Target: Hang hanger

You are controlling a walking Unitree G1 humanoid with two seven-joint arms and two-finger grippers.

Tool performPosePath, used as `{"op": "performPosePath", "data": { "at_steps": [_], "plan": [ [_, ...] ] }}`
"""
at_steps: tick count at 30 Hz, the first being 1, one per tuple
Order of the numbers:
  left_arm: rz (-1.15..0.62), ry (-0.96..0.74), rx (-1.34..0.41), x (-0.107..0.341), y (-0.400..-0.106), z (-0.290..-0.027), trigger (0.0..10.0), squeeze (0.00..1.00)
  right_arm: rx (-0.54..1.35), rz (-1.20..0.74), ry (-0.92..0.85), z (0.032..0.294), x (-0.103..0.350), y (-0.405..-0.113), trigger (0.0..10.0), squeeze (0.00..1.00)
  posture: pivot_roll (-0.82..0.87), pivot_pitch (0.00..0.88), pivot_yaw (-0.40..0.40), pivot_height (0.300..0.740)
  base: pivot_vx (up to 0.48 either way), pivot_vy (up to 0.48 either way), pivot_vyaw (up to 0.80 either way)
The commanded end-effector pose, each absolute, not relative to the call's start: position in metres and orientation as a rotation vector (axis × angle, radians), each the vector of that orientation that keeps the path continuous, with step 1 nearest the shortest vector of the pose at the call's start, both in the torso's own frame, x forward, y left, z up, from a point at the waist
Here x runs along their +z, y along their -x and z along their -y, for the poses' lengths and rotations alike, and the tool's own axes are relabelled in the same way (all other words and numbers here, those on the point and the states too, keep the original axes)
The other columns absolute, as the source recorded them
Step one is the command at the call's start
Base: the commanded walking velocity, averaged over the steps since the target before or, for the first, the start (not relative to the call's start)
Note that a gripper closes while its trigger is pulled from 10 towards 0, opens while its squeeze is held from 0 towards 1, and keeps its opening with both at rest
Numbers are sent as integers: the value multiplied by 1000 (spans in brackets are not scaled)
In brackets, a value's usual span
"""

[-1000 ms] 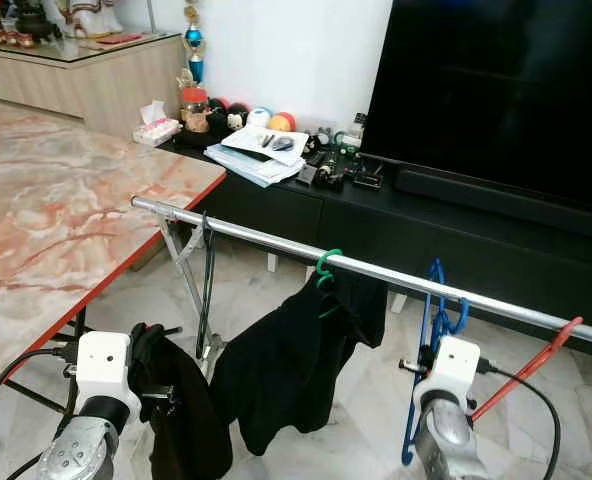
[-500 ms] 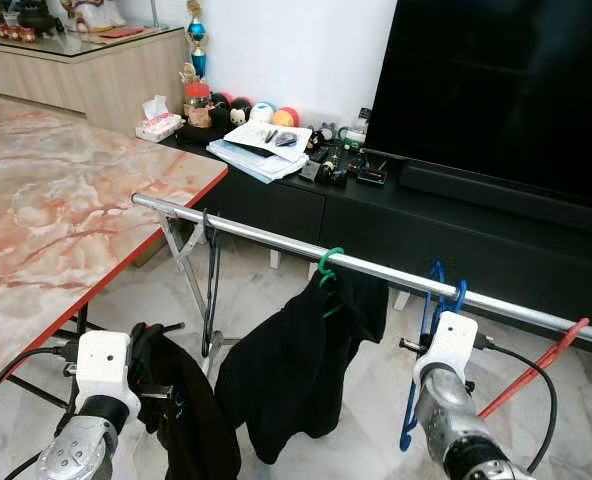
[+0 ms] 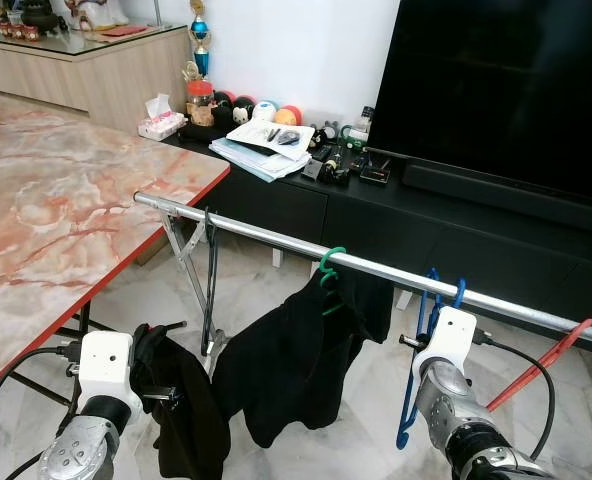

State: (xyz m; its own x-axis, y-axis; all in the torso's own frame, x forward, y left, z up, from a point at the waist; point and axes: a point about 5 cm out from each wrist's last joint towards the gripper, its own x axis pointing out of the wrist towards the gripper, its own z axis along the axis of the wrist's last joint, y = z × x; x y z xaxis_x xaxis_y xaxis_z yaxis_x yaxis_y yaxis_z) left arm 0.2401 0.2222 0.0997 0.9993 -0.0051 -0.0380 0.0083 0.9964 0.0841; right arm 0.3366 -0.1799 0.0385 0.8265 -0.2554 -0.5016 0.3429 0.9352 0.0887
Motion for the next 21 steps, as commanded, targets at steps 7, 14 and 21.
{"op": "performPosePath", "data": {
  "at_steps": [7,14,21],
  "plan": [
    [-1,-103,-18,109,-240,-220,10000,0,-297,-422,-158,179,35,-330,10000,729,221,18,-40,740,0,0,0],
    [1,-97,-19,109,-240,-219,10000,0,-245,-329,-74,179,31,-318,10000,0,216,15,-43,740,0,0,0],
    [1,-92,-23,108,-241,-218,10000,0,-170,-200,18,178,29,-294,10000,0,209,8,-50,740,0,0,0]
  ]
}}
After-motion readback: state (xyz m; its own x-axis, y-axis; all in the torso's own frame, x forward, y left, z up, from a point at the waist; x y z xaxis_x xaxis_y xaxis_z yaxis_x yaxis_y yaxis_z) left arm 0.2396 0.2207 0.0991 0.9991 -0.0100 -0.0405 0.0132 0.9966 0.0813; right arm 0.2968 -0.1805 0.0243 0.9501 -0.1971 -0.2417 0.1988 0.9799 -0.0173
